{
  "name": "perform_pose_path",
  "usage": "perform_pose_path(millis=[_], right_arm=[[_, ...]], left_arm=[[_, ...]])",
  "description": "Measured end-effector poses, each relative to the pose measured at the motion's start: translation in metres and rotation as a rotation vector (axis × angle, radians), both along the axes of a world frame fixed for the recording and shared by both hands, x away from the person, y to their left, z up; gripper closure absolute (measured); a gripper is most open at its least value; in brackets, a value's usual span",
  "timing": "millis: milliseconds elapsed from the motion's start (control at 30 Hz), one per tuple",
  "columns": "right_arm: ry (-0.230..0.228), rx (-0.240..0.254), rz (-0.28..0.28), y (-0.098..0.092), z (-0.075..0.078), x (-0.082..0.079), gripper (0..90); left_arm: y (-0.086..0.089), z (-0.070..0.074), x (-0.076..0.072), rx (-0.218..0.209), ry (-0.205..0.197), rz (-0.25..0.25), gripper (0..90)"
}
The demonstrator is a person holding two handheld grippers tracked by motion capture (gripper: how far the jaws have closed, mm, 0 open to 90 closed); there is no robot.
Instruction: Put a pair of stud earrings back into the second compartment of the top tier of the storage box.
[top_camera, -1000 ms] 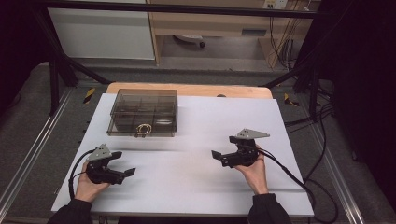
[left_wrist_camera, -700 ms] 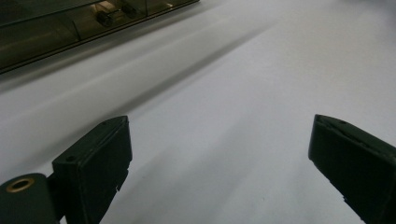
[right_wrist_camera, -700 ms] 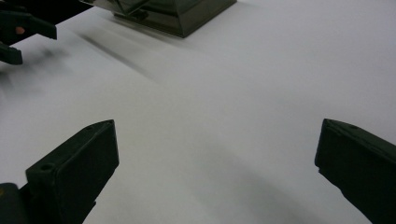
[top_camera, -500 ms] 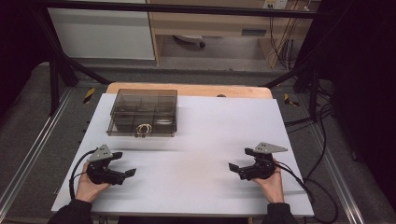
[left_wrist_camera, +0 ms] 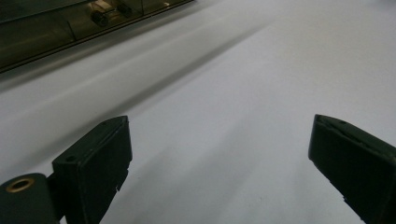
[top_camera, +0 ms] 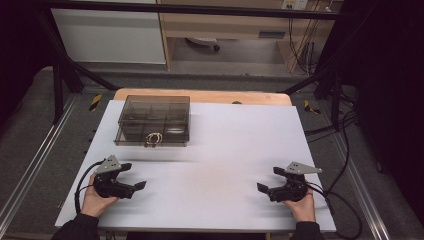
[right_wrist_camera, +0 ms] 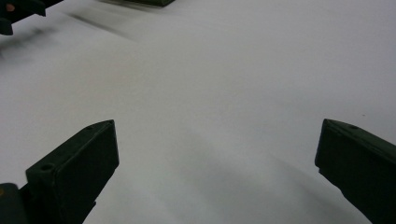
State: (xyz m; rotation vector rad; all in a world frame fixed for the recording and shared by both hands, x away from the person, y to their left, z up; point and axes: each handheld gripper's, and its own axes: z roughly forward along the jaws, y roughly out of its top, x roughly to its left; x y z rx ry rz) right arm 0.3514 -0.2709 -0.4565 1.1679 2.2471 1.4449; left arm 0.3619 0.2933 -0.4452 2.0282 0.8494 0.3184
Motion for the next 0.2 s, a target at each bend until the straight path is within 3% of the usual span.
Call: perform_pose_path(millis=[200], right_arm=[[0.004, 0.012, -0.009, -0.003, 0.0001, -0.0013, 0.0]], left_arm=[[-0.0004, 0.0002, -0.0001, 0.003, -0.001, 0.002, 6.0]])
